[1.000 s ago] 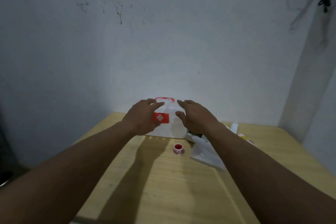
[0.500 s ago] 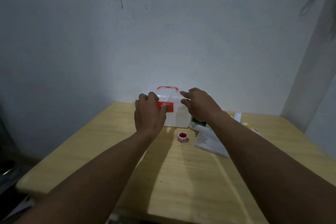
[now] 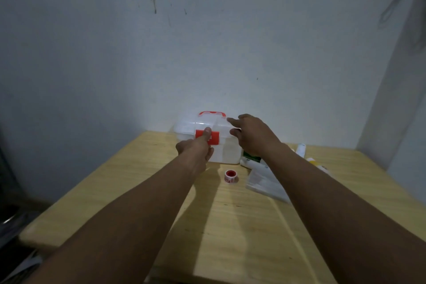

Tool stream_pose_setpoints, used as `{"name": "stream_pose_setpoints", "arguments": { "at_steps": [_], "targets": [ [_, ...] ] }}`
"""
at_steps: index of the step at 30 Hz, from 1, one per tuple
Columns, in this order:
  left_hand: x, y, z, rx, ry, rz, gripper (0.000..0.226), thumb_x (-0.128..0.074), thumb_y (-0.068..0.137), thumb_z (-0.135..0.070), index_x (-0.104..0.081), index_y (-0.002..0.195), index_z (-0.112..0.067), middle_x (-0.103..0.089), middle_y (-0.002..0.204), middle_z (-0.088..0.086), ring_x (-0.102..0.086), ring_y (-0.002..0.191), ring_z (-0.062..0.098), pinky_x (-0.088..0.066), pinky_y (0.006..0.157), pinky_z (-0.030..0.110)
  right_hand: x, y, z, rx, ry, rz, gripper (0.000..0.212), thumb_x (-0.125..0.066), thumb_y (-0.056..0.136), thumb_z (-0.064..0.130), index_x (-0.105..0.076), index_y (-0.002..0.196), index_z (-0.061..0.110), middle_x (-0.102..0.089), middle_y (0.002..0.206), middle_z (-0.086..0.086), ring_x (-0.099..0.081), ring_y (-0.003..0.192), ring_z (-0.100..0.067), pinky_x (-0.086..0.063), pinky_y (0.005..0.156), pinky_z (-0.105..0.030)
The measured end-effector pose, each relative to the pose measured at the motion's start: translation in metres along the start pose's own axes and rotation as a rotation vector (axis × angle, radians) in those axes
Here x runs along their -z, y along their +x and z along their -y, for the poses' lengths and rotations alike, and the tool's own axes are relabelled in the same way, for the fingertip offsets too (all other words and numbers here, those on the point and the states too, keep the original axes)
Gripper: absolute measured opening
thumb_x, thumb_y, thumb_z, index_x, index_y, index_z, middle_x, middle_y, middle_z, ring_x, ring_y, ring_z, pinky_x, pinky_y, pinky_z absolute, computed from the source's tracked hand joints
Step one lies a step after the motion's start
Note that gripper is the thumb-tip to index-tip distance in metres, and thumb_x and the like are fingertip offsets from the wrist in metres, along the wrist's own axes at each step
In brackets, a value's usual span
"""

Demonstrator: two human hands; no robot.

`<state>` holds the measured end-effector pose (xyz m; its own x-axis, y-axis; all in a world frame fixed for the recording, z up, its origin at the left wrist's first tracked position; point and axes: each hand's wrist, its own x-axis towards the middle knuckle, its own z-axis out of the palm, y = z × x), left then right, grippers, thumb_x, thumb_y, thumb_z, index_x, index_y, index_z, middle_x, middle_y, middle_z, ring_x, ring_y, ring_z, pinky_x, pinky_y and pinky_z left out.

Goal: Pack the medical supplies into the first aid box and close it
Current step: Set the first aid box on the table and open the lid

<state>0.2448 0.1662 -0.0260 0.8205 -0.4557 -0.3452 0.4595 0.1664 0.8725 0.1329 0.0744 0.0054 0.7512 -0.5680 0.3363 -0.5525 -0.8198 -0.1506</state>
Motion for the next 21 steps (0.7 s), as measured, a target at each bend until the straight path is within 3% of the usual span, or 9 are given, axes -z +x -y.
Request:
{"name": "stream_pose_setpoints", "arguments": {
  "at_steps": [4, 6, 9, 11, 14, 16, 18, 19, 21],
  "targets": [
    [0.001, 0.006, 0.003, -0.007, 0.001, -0.043, 0.070, -0.082, 0.073, -0.032, -0.044, 0.128, -0.011, -0.060, 0.115, 0.015, -0.066, 0.097, 0.031, -0.061, 0.065, 0.032, -0.001, 0.001, 0.001, 0.000, 0.009, 0.014, 0.045, -0.044, 0.104, 0.027, -0.042, 0.149, 0.023, -0.050, 0.144, -0.014, -0.048, 0.131, -0.031, -0.040, 0.104, -0.039],
    [-0.005, 0.008, -0.008, -0.020, 0.004, -0.020, 0.069, -0.084, 0.072, -0.033, -0.046, 0.125, -0.010, -0.061, 0.112, 0.014, -0.066, 0.094, 0.030, -0.062, 0.070, 0.034, 0.006, 0.007, 0.004, -0.010, -0.011, -0.021, 0.046, -0.044, 0.104, 0.027, -0.042, 0.149, 0.023, -0.050, 0.144, -0.014, -0.048, 0.131, -0.032, -0.040, 0.104, -0.039],
    [-0.016, 0.009, -0.019, -0.073, 0.066, -0.117, 0.064, -0.086, 0.069, -0.036, -0.051, 0.116, -0.009, -0.067, 0.105, 0.013, -0.070, 0.086, 0.027, -0.061, 0.075, 0.037, 0.009, 0.009, 0.001, -0.007, 0.012, -0.030, 0.046, -0.046, 0.103, 0.026, -0.043, 0.149, 0.023, -0.051, 0.142, -0.015, -0.049, 0.130, -0.032, -0.041, 0.102, -0.041],
    [-0.020, 0.005, -0.026, -0.122, 0.108, -0.139, 0.064, -0.084, 0.073, -0.031, -0.045, 0.120, -0.010, -0.063, 0.107, 0.012, -0.069, 0.089, 0.029, -0.060, 0.079, 0.039, 0.008, 0.007, -0.001, -0.018, 0.041, -0.041, 0.045, -0.047, 0.103, 0.025, -0.044, 0.148, 0.023, -0.051, 0.142, -0.014, -0.049, 0.130, -0.031, -0.041, 0.102, -0.039],
    [-0.018, -0.001, -0.025, -0.298, 0.262, -0.116, 0.051, -0.077, 0.082, -0.025, -0.045, 0.120, -0.014, -0.056, 0.106, 0.011, -0.067, 0.088, 0.028, -0.061, 0.079, 0.040, 0.005, 0.003, -0.003, -0.028, 0.062, -0.033, 0.047, -0.047, 0.103, 0.024, -0.042, 0.150, 0.022, -0.049, 0.145, -0.013, -0.047, 0.133, -0.030, -0.039, 0.103, -0.037],
    [-0.010, -0.001, -0.025, -0.438, 0.411, -0.116, 0.015, -0.064, 0.090, -0.026, -0.059, 0.096, -0.013, -0.066, 0.096, 0.007, -0.069, 0.081, 0.025, -0.061, 0.076, 0.040, 0.000, 0.003, -0.005, -0.034, 0.087, -0.032, 0.050, -0.046, 0.103, 0.025, -0.036, 0.152, 0.020, -0.042, 0.153, -0.011, -0.042, 0.138, -0.029, -0.036, 0.108, -0.036],
    [0.001, 0.002, -0.028, -0.589, 0.559, -0.113, 0.020, -0.054, 0.090, -0.021, -0.064, 0.074, -0.015, -0.070, 0.081, 0.004, -0.067, 0.076, 0.024, -0.058, 0.071, 0.035, -0.004, 0.005, -0.006, -0.059, 0.134, -0.034, 0.053, -0.047, 0.103, 0.026, -0.034, 0.154, 0.017, -0.035, 0.159, -0.008, -0.035, 0.143, -0.027, -0.030, 0.113, -0.034],
    [0.007, 0.004, -0.030, -0.660, 0.627, -0.093, 0.020, -0.054, 0.088, -0.018, -0.069, 0.075, -0.015, -0.070, 0.080, 0.001, -0.065, 0.076, 0.022, -0.053, 0.069, 0.030, -0.006, 0.006, -0.007, -0.066, 0.156, -0.039, 0.053, -0.048, 0.103, 0.025, -0.035, 0.153, 0.016, -0.033, 0.160, -0.008, -0.033, 0.145, -0.025, -0.028, 0.114, -0.033],
    [0.017, 0.009, -0.035, -0.802, 0.725, -0.050, 0.015, -0.065, 0.086, -0.020, -0.076, 0.096, -0.018, -0.072, 0.089, -0.001, -0.064, 0.081, 0.017, -0.046, 0.070, 0.025, -0.008, 0.008, -0.008, -0.078, 0.204, -0.049, 0.051, -0.049, 0.103, 0.024, -0.037, 0.152, 0.018, -0.033, 0.159, -0.013, -0.029, 0.147, -0.025, -0.027, 0.114, -0.032]
  ]
}}
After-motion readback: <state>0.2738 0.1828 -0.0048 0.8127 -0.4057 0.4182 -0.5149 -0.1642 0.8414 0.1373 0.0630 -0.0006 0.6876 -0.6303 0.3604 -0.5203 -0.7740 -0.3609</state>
